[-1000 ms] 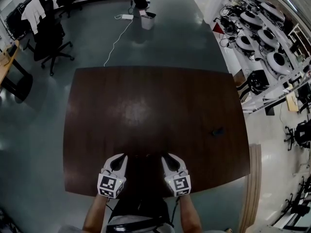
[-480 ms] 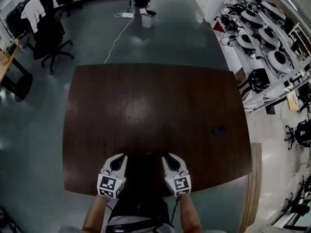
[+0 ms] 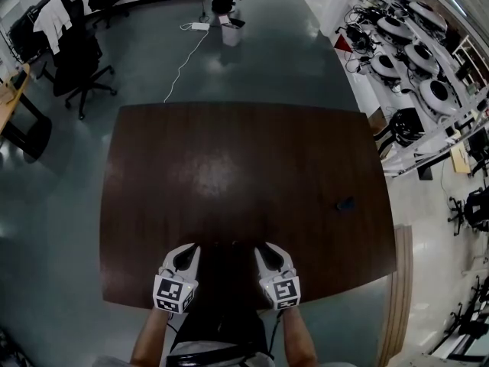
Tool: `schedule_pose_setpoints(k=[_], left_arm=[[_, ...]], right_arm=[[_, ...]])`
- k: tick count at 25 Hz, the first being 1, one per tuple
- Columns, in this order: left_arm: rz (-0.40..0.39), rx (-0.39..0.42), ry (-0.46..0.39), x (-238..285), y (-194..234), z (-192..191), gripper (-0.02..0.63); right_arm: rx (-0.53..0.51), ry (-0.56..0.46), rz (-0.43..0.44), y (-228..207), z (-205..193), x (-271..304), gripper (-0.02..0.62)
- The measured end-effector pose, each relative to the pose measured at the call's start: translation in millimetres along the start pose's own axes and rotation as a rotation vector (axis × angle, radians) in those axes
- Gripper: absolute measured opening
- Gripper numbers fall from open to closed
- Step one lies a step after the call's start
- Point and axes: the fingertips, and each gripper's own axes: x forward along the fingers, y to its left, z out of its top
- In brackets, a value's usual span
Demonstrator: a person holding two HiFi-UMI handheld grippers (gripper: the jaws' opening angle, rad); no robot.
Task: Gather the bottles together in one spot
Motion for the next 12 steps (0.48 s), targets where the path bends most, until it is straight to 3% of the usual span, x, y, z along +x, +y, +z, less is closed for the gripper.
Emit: schedule_pose_setpoints(k=[12], left_arm=[[-0.005,-0.006,0.004,-4.8,-1.9,-1.9,-0.002]], right_arm=[[0.027,0.006,-0.02,-1.4,-5.2,-3.0,0.108]])
